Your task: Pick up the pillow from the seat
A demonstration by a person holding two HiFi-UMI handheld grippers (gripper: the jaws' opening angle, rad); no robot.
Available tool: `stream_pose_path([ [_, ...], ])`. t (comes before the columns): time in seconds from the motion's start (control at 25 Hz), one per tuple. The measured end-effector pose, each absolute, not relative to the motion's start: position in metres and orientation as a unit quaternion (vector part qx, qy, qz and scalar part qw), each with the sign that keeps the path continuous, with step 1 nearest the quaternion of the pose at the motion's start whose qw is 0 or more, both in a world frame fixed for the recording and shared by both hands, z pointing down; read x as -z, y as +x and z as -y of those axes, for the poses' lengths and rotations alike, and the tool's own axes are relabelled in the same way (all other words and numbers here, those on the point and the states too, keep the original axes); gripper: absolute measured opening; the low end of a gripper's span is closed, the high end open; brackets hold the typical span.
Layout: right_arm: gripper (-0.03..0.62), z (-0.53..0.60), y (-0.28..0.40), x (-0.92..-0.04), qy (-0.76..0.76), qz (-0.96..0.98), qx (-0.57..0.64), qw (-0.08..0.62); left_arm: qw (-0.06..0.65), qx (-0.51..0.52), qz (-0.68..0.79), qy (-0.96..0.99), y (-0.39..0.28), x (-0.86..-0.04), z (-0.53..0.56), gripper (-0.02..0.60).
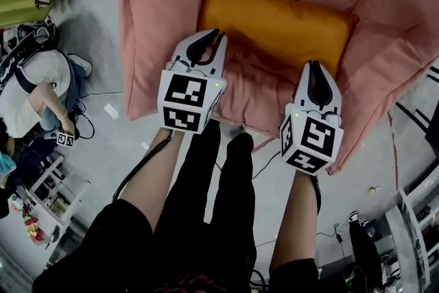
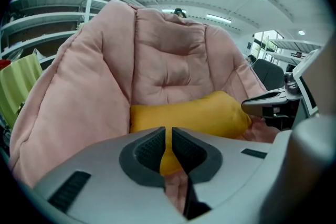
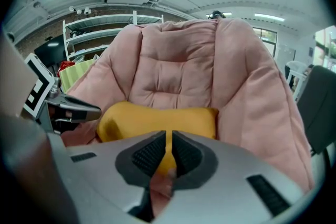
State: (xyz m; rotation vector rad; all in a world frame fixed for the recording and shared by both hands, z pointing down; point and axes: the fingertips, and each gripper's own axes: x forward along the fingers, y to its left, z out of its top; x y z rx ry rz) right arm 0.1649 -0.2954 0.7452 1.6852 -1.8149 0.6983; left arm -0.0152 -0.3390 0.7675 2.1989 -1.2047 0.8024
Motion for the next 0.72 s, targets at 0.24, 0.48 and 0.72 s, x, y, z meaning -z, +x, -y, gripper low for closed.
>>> stream_pose_path([
  [0.24, 0.155, 0.301, 0.172, -0.753, 0.631, 0.671, -0.278, 0.273, 0.272, -0.292, 0.445, 0.802, -0.015, -0.779, 0.347, 0.178],
  [0.48, 0.29, 0.306, 0.184, -0.76, 0.634, 0.662, -0.284, 0.281, 0.278, -0.299, 0.451, 0.793, -0.017, -0.786, 0.359, 0.295],
  [0.72, 0.331, 0.314, 0.2, -0.776, 0.628, 0.646, -0.312, 0.303, 0.296, -0.319, 0.455, 0.777, -0.016, -0.799, 0.366, 0.342],
])
